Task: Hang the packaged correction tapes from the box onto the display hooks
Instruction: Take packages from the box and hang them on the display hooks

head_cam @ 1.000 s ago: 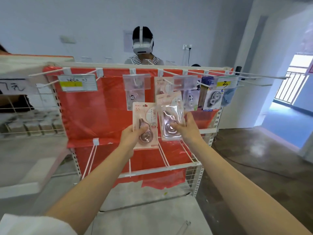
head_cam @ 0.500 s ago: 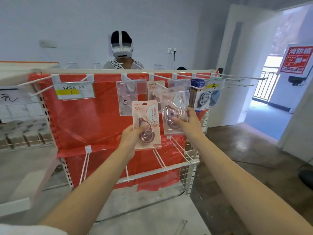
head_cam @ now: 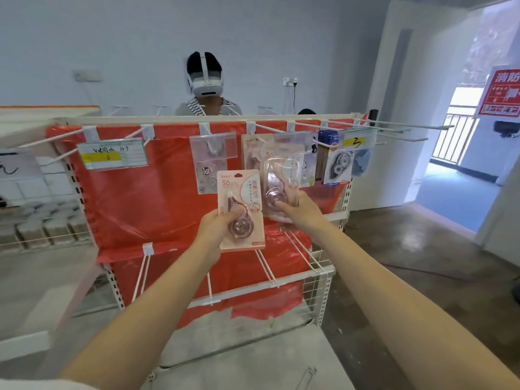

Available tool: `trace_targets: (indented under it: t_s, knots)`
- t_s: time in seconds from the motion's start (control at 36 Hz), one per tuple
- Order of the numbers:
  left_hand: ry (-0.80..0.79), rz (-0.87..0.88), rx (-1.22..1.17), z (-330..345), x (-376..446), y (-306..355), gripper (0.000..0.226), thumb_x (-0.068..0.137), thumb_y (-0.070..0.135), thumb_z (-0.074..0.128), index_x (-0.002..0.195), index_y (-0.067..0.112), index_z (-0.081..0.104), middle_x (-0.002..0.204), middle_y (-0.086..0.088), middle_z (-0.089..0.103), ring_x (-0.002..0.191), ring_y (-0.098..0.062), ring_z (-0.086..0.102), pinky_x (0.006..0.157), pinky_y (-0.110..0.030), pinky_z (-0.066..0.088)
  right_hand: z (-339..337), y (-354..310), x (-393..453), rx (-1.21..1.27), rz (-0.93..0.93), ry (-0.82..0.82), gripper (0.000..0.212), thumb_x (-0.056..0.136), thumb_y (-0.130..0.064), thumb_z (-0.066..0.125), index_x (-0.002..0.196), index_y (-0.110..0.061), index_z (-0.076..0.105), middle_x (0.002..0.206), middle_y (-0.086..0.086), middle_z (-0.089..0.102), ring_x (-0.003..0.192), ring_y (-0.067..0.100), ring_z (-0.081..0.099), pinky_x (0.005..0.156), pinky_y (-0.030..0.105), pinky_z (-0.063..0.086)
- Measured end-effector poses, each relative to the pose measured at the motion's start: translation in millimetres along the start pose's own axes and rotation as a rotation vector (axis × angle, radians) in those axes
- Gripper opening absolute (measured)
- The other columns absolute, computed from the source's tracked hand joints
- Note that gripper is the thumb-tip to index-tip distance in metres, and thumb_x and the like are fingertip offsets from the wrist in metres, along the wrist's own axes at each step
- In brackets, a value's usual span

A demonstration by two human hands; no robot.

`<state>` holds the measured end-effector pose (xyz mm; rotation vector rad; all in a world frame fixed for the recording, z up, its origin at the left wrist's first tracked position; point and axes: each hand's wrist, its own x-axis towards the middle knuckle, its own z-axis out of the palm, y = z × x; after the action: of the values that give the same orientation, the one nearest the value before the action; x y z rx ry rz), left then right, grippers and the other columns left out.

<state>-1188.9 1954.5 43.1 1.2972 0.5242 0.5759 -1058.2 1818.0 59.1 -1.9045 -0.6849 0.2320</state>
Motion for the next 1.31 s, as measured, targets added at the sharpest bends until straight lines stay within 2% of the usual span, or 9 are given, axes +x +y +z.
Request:
trace_targets:
  t_s: [0.19,0.33,0.44,0.56,0.69,0.89,1.03,1.19,1.31]
  knots:
    - [0.020,0.007,0.014,3.5,5.5,6.0,0.016,0.082,0.008,0.069,0.098,0.007,0.067,0.098,-0.013,0.073,0.097,-0.032,0.068,0.094,-0.051,0.050,-0.9,-5.2,20.3,-0.107,-0.045,-0.034,0.047,0.092,-0.033,0.060,0.131,-0.012,0.044,0.117,0.003,0.054,0.105,0.023,0.056,0.080,0.036,0.055]
    - [0.082,0.011,0.043,4.6,15.0,5.4,0.019,0.078,0.008,0.072,0.097,0.006,0.068,0.101,-0.016,0.072,0.102,-0.036,0.066,0.097,-0.054,0.048,2.6,-12.2,45.5,-0.153,-0.106,-0.071,0.033,0.093,-0.030,0.059,0.121,-0.014,0.053,0.104,0.009,0.065,0.055,0.013,0.067,0.042,0.016,0.047]
    - [0.129,-0.010,0.059,5.8,21.2,6.8,0.024,0.078,0.008,0.073,0.101,0.004,0.066,0.101,-0.016,0.072,0.098,-0.034,0.068,0.094,-0.052,0.051,5.1,-13.6,63.7,-0.171,-0.131,-0.084,0.044,0.094,-0.030,0.057,0.132,-0.011,0.046,0.102,0.005,0.063,0.052,0.000,0.055,0.033,0.005,0.030]
    - [0.167,-0.007,0.048,8.7,22.8,6.9,0.020,0.082,0.004,0.069,0.102,0.003,0.065,0.096,-0.015,0.072,0.083,-0.027,0.069,0.077,-0.040,0.058,11.1,-10.3,74.7,-0.130,-0.086,-0.151,0.037,0.093,-0.021,0.058,0.129,-0.013,0.048,0.101,0.011,0.064,0.049,0.016,0.064,0.048,0.028,0.057]
    - [0.194,-0.001,0.092,4.7,24.8,4.5,0.017,0.083,0.008,0.069,0.099,0.005,0.065,0.091,-0.010,0.073,0.078,-0.022,0.070,0.074,-0.036,0.058,17.0,-10.7,84.6,-0.095,-0.083,-0.197,0.025,0.094,-0.011,0.055,0.119,-0.016,0.054,0.104,0.012,0.060,0.061,0.023,0.064,0.058,0.039,0.061]
    - [0.218,0.017,0.145,-1.1,24.8,5.4,0.016,0.083,0.008,0.069,0.100,0.008,0.066,0.092,-0.011,0.073,0.082,-0.026,0.070,0.077,-0.040,0.057,19.7,-20.7,96.1,-0.006,-0.018,-0.180,0.061,0.092,-0.024,0.064,0.140,-0.008,0.032,0.102,0.014,0.061,0.042,0.013,0.058,0.040,0.023,0.047]
    - [0.224,0.032,0.158,-2.8,22.6,5.5,0.014,0.082,0.007,0.070,0.096,0.010,0.066,0.096,-0.012,0.072,0.086,-0.027,0.070,0.081,-0.043,0.057,23.3,-19.6,85.5,-0.170,-0.088,-0.202,0.025,0.094,-0.020,0.060,0.104,-0.015,0.038,0.076,0.010,0.061,0.063,0.026,0.063,0.071,0.045,0.059]
    - [0.223,0.027,0.152,-2.6,23.2,4.1,0.017,0.081,0.007,0.071,0.098,0.008,0.068,0.095,-0.012,0.073,0.085,-0.027,0.070,0.082,-0.043,0.057,22.8,-9.6,85.0,-0.412,-0.169,-0.192,0.041,0.089,-0.033,0.054,0.121,-0.008,0.049,0.104,0.020,0.067,0.088,0.039,0.067,0.081,0.049,0.055]
    - [0.186,0.021,0.134,4.1,24.6,3.5,0.019,0.081,0.006,0.071,0.100,0.004,0.067,0.099,-0.017,0.072,0.088,-0.031,0.070,0.083,-0.046,0.056,10.0,-10.6,69.7,-0.749,-0.258,-0.157,0.039,0.095,-0.022,0.052,0.131,-0.007,0.043,0.120,0.019,0.060,0.109,0.038,0.058,0.085,0.043,0.046]
